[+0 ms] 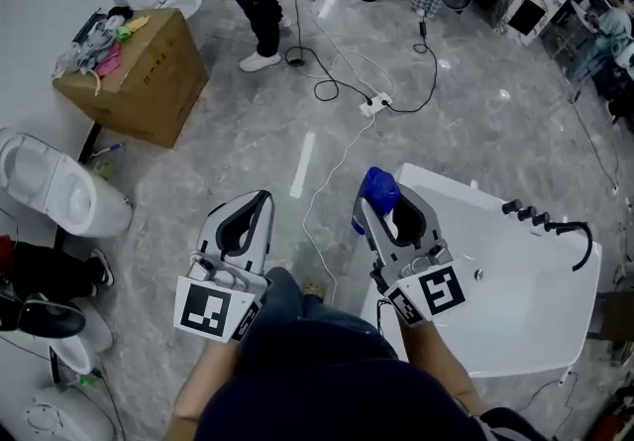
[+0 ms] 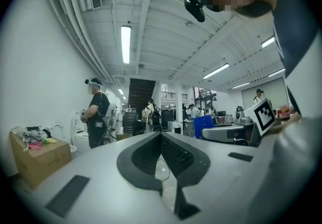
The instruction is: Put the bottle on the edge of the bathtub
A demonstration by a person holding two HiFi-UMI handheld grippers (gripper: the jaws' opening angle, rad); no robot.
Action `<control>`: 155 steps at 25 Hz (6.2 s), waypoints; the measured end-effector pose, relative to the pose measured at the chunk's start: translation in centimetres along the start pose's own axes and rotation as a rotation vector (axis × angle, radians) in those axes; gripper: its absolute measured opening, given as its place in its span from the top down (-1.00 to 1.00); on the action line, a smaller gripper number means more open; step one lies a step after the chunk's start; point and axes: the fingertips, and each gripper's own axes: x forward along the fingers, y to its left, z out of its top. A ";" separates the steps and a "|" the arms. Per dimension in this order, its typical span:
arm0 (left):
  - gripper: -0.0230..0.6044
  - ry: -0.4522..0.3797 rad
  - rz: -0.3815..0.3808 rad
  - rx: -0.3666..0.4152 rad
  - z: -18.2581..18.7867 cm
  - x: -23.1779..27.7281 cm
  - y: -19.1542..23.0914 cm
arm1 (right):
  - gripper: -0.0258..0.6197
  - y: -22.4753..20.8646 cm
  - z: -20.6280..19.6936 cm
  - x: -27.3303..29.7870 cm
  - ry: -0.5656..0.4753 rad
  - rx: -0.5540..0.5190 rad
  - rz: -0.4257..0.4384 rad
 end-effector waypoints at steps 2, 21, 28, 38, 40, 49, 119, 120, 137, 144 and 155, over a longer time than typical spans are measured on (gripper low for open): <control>0.85 0.002 -0.049 -0.005 -0.2 2.6 -0.3 | 0.41 -2.3 -0.5 -0.5 0.013 0.006 -0.063; 0.86 0.076 -0.774 0.016 -2.7 36.0 -5.9 | 0.41 -28.5 -1.0 1.5 0.052 0.038 -0.755; 0.85 0.129 -1.023 -0.001 -5.8 43.3 -8.9 | 0.41 -33.4 -4.4 1.6 0.123 0.096 -0.950; 0.85 0.233 -1.202 0.005 -10.0 44.6 -11.4 | 0.41 -34.1 -9.6 0.9 0.246 0.214 -1.059; 0.85 0.254 -1.209 0.005 -11.2 44.9 -11.3 | 0.41 -34.3 -11.0 1.2 0.270 0.240 -1.067; 0.86 0.337 -1.244 0.044 -14.9 44.3 -12.5 | 0.42 -35.1 -16.8 0.8 0.386 0.305 -1.038; 0.86 0.344 -0.997 0.050 -14.1 45.7 -17.2 | 0.68 -38.4 -14.0 -1.0 0.368 0.058 -0.844; 0.85 0.308 -0.990 0.048 -12.9 46.1 -17.3 | 0.73 -38.6 -12.7 -1.1 0.346 0.055 -0.858; 0.85 -0.114 -0.843 0.022 9.2 44.8 -15.0 | 0.82 -35.2 11.4 -4.1 0.045 -0.214 -1.093; 0.86 -0.180 -0.838 0.038 11.9 43.4 -13.2 | 0.82 -33.0 13.9 -3.8 0.007 -0.252 -1.121; 0.85 -0.156 -0.847 0.055 11.2 43.2 -14.1 | 0.82 -33.3 13.3 -4.4 0.006 -0.229 -1.110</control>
